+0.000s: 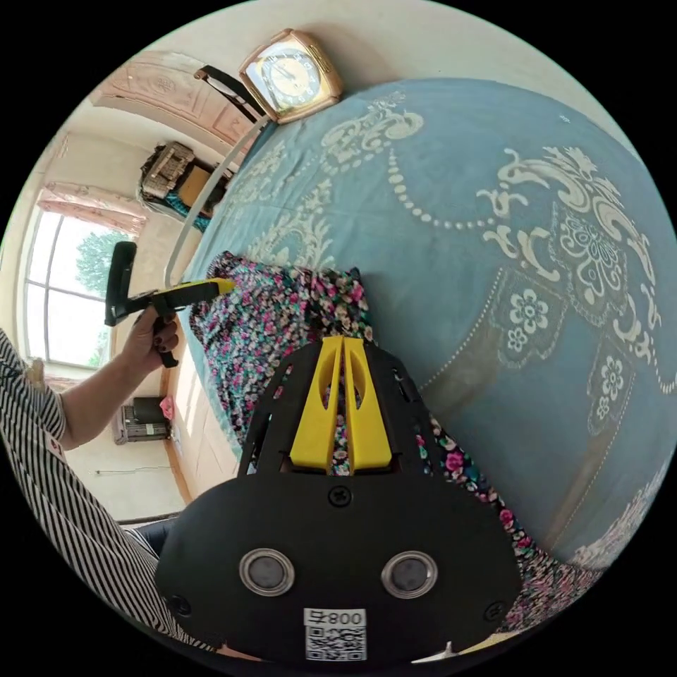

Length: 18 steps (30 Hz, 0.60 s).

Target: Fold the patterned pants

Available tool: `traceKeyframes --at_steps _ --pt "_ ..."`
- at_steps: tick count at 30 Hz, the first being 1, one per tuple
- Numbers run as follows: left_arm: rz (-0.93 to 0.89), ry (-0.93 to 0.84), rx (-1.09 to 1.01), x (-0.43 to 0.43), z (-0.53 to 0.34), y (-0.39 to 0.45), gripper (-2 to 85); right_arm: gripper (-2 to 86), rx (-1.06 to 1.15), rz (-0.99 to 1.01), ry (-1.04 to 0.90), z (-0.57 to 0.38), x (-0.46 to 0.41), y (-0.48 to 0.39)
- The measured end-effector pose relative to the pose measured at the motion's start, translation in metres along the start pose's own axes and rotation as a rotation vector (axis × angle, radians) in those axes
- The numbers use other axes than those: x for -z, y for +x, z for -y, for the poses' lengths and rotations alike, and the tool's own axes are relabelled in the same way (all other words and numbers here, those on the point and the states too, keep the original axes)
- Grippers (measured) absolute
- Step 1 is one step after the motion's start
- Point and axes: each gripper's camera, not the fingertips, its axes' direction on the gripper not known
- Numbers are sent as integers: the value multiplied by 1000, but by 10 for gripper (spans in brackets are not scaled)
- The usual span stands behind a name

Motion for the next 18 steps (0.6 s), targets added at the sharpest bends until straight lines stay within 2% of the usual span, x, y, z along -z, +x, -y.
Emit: traceKeyframes --at_steps 1,4,9,13,16,18 --pt "16 -46 10 -10 5 6 4 0 -9 31 33 -1 1 5" --pt "-37 14 -2 -3 14 26 7 0 -19 46 24 0 1 15" --pt "-135 34 -230 -6 54 98 32 1 1 50 63 -27 5 25" --pt "-123 -86 -442 -39 114 162 68 1 0 59 98 -39 8 41" --pt "-94 -247 -509 -70 144 193 50 2 22 72 120 -40 5 53" --pt "-68 -242 -537 -70 153 207 28 4 47 82 143 -38 -1 61"
